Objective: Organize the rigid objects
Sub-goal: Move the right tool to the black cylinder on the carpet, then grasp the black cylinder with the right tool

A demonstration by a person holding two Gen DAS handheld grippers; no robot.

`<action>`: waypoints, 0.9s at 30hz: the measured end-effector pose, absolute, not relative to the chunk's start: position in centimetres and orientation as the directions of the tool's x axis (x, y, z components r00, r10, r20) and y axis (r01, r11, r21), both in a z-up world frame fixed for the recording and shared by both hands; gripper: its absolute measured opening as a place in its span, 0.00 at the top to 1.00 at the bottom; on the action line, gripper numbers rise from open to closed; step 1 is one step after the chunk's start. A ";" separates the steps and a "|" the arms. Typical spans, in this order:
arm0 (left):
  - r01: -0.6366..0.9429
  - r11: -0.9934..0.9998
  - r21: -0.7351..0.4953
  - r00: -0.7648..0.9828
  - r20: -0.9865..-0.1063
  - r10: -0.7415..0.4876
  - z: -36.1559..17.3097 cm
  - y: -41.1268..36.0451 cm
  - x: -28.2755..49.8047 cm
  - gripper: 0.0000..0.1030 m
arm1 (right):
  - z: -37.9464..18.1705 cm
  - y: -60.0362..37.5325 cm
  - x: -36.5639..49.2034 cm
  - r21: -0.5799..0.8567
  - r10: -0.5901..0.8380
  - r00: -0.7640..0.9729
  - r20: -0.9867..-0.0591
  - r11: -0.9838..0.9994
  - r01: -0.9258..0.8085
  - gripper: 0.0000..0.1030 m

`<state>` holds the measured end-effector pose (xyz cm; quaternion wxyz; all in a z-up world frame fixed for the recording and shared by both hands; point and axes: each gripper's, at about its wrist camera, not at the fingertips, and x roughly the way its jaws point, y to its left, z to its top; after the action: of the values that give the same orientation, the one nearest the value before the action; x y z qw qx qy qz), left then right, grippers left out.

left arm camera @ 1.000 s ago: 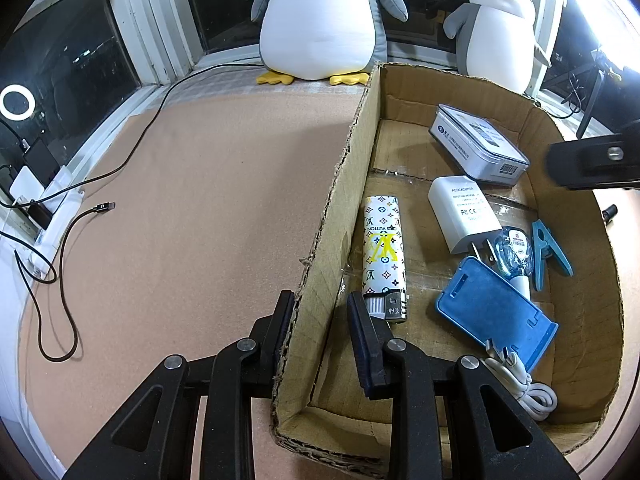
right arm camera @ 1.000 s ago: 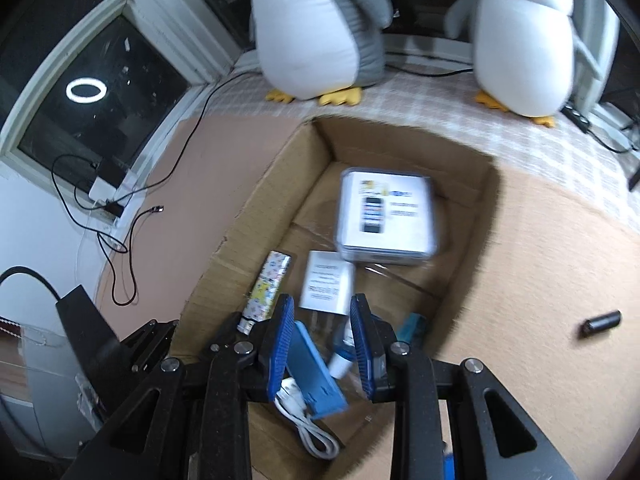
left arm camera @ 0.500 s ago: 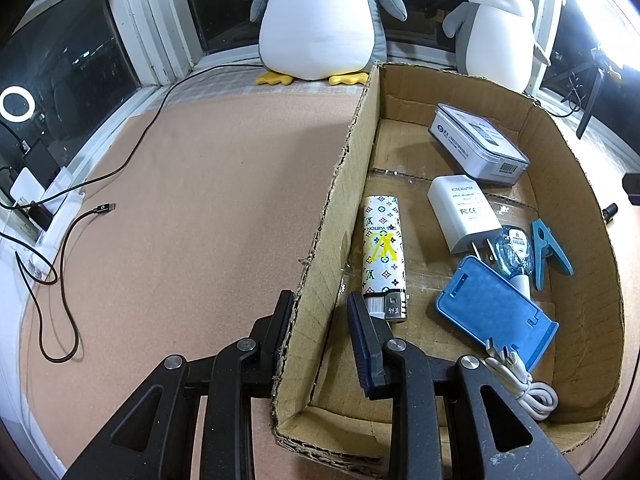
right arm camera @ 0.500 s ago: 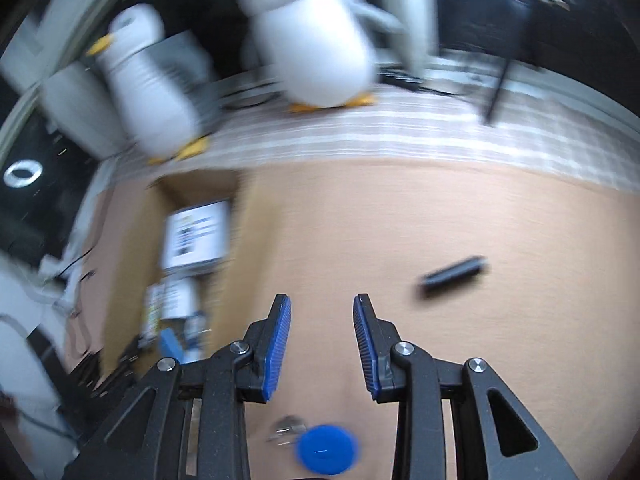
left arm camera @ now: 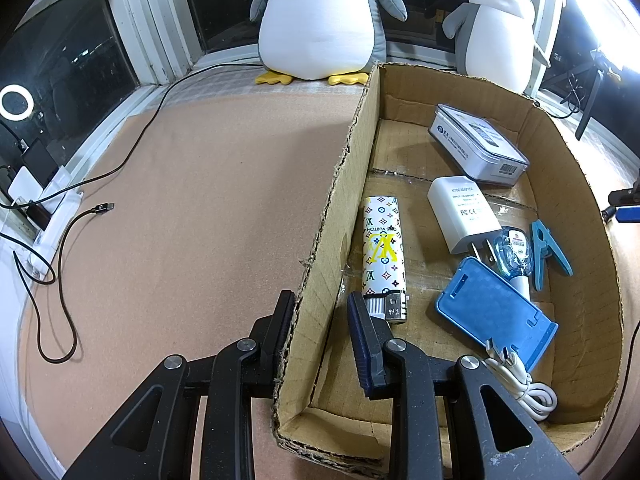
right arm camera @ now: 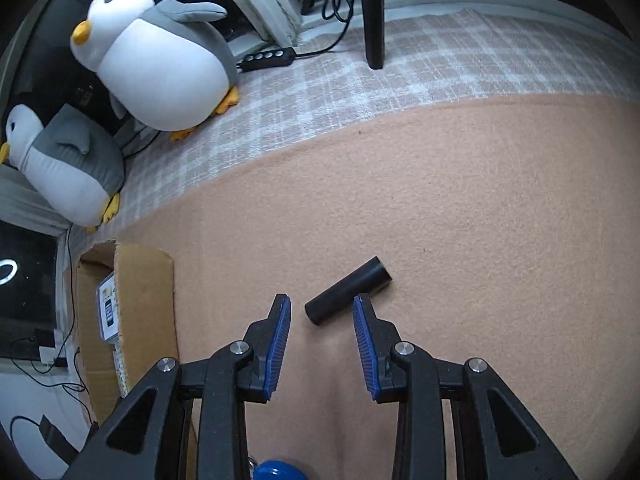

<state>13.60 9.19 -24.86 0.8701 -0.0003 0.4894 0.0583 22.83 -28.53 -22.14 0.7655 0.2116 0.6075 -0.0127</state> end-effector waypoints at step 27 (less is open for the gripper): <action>-0.101 0.993 0.054 0.515 -0.852 0.099 -24.8 9.2 14.0 0.72 | -23.5 -26.4 25.7 0.130 0.095 0.187 -0.978 0.974 0.184 0.77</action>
<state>14.01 9.17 -24.82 0.8702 -0.0010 0.4893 0.0573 25.75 -26.42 -23.50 0.7625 0.1095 0.6370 -0.0291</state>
